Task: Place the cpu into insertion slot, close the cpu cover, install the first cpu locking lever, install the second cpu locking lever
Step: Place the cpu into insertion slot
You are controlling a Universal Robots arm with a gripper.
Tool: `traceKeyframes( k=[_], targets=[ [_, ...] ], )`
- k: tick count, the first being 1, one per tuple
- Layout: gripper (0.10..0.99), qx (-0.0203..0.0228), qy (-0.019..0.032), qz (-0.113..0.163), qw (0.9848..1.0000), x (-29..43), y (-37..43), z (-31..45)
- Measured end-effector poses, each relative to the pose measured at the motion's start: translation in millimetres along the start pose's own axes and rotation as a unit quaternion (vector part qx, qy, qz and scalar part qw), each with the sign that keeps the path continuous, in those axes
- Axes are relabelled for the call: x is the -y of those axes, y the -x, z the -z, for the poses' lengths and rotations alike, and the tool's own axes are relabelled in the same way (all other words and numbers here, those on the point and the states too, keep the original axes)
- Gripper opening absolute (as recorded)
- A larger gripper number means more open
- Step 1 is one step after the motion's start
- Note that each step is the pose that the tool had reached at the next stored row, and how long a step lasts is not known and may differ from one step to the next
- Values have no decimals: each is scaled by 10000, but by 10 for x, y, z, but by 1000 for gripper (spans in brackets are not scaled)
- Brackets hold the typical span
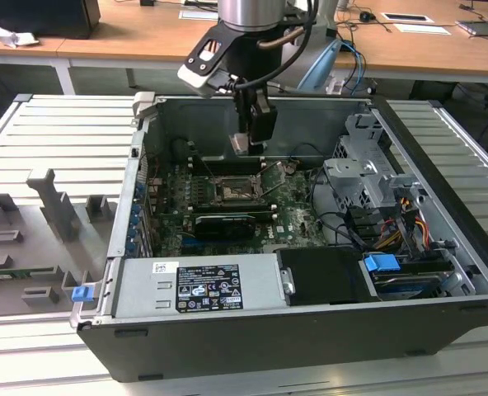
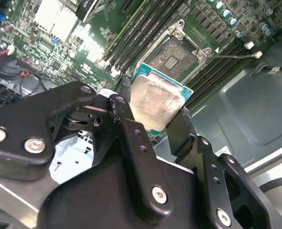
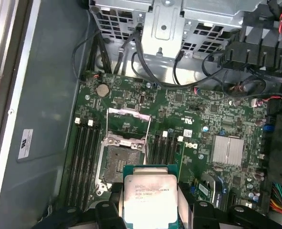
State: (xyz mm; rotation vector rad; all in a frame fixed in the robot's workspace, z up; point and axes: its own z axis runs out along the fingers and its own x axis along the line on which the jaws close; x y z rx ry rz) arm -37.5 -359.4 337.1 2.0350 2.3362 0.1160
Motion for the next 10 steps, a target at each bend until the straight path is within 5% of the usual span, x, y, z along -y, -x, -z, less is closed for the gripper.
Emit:
traceKeyframes(
  k=[4,10],
  targets=[
    [537,27,6,-328,9995,3,0,-36],
    [537,33,7,-394,9992,12,1,-136]
  ],
)
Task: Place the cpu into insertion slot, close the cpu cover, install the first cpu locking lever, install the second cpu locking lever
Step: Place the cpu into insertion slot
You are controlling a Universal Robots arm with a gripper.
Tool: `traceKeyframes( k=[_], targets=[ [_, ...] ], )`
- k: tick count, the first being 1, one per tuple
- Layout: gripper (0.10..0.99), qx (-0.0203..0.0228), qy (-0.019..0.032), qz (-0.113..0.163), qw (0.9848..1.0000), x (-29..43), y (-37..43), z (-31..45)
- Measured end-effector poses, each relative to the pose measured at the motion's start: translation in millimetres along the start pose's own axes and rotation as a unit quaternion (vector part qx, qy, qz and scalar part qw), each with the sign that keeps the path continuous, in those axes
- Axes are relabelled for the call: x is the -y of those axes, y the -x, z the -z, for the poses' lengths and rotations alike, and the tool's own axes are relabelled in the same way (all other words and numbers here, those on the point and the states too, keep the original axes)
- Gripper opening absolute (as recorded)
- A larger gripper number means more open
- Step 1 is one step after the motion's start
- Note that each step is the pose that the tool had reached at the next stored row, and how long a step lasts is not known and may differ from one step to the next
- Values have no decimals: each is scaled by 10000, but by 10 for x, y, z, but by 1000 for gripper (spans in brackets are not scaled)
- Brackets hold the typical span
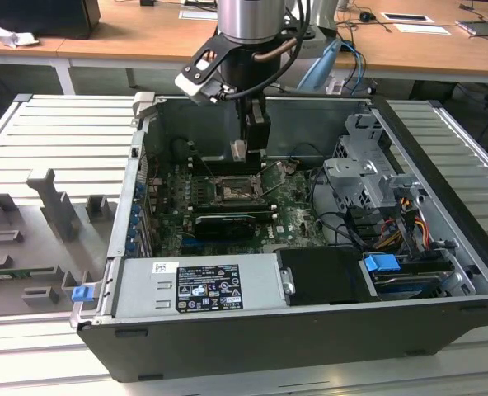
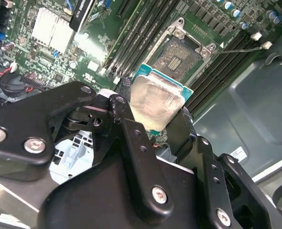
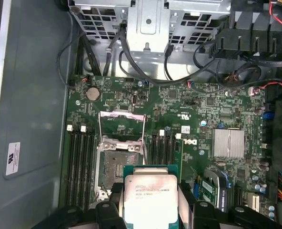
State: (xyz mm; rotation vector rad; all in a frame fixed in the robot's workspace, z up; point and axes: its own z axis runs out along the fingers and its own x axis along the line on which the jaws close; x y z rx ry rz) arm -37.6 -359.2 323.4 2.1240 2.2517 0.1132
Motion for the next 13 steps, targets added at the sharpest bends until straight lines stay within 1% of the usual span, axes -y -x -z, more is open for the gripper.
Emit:
traceKeyframes(
  k=[13],
  targets=[
    [537,5,1,-60,10000,12,2,-143]
  ],
)
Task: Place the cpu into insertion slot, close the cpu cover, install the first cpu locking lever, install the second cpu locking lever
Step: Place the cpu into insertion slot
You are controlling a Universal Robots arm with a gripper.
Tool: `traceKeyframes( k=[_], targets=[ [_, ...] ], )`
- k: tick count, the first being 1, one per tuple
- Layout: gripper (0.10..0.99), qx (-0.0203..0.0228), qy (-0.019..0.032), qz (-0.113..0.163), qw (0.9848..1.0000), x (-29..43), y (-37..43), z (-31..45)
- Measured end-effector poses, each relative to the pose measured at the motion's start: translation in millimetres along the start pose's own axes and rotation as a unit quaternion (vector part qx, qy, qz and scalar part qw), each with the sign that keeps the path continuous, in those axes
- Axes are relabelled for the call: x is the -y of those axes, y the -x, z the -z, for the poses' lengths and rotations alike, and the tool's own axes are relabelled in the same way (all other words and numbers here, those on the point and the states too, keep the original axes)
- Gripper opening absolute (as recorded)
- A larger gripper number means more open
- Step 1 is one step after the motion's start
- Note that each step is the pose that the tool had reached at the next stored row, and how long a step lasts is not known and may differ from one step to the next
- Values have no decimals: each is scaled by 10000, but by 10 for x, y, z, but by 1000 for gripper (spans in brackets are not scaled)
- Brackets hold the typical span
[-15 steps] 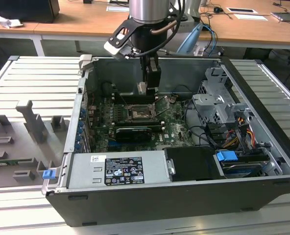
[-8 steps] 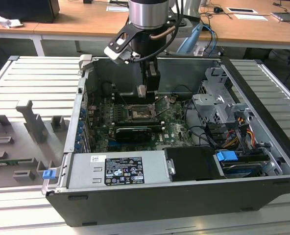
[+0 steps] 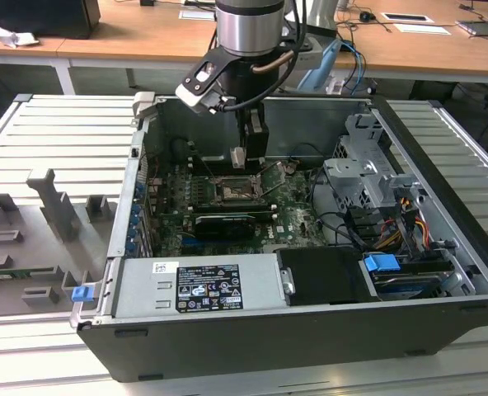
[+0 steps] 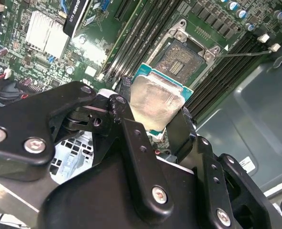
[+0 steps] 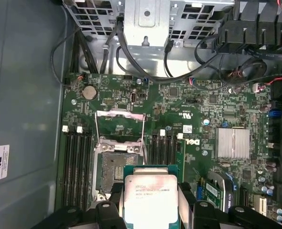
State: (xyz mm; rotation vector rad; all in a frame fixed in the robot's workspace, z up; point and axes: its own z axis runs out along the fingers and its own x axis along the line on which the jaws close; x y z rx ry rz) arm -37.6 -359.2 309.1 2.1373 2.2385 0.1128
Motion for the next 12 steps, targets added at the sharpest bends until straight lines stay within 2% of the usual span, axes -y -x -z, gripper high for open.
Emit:
traceKeyframes(
  k=[12],
  targets=[
    [537,9,2,-114,9999,12,-1,-144]
  ],
)
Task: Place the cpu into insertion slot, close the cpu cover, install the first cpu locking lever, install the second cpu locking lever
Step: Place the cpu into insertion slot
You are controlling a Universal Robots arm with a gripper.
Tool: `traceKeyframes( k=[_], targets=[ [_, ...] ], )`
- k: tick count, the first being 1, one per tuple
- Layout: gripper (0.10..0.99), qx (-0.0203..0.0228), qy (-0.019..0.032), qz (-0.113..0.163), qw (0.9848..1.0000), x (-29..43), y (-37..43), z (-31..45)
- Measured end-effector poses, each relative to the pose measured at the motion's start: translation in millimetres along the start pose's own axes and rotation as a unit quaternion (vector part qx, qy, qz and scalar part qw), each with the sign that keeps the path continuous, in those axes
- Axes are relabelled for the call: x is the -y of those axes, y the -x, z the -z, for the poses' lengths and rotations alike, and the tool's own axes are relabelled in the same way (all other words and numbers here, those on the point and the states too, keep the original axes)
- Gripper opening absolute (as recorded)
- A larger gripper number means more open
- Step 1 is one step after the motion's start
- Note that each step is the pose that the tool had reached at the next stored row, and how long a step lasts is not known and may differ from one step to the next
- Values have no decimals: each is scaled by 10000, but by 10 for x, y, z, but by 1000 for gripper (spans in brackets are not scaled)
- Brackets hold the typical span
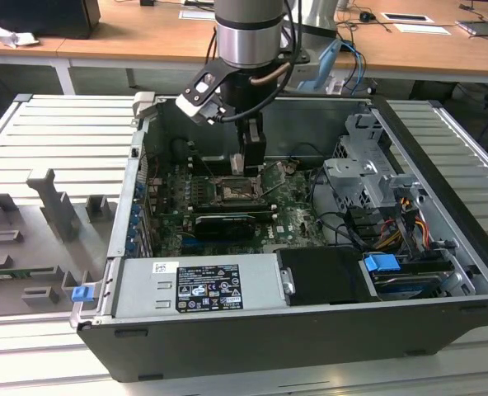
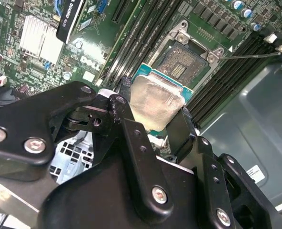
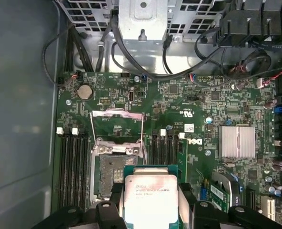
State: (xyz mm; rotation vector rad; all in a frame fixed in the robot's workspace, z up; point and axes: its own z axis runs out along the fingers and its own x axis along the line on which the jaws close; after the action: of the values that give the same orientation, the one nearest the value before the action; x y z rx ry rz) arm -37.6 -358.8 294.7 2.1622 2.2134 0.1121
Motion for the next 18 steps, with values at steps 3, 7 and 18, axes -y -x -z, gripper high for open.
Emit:
traceKeyframes(
  k=[3,7,18],
  targets=[
    [537,2,0,-19,10000,0,-2,-20],
    [537,18,2,-190,9998,11,-25,-117],
    [537,16,1,-177,9998,22,-144,-283]
  ],
)
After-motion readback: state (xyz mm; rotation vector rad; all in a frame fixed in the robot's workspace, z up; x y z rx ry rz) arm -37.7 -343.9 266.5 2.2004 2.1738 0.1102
